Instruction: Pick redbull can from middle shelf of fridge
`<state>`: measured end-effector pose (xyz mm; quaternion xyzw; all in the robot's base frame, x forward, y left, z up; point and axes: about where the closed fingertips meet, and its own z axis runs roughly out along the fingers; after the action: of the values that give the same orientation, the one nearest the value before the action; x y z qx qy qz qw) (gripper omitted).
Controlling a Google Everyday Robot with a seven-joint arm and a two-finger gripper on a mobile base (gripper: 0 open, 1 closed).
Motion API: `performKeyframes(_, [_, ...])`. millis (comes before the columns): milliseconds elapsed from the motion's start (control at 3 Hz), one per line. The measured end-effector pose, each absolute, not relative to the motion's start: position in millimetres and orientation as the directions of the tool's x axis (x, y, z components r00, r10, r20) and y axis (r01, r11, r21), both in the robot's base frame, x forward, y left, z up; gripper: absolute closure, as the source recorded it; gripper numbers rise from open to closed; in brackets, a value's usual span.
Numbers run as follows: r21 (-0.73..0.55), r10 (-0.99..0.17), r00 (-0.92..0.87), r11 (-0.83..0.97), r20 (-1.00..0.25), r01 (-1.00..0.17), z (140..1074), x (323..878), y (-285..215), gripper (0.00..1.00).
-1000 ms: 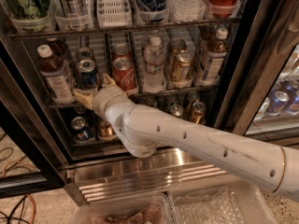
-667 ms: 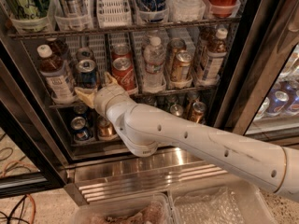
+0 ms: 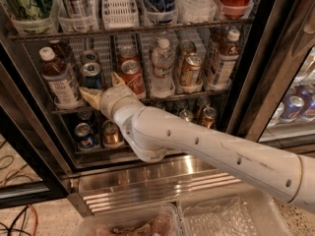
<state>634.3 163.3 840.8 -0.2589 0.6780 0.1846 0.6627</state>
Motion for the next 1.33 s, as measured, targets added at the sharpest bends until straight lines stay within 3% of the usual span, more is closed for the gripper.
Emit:
performKeyframes(1000, [-0.077, -0.096, 0.001, 0.793, -0.995, -0.604, 838, 631, 168, 0.97])
performKeyframes(1333, [-0.077, -0.104, -0.007, 0.781, -0.995, -0.62, 839, 620, 174, 1.0])
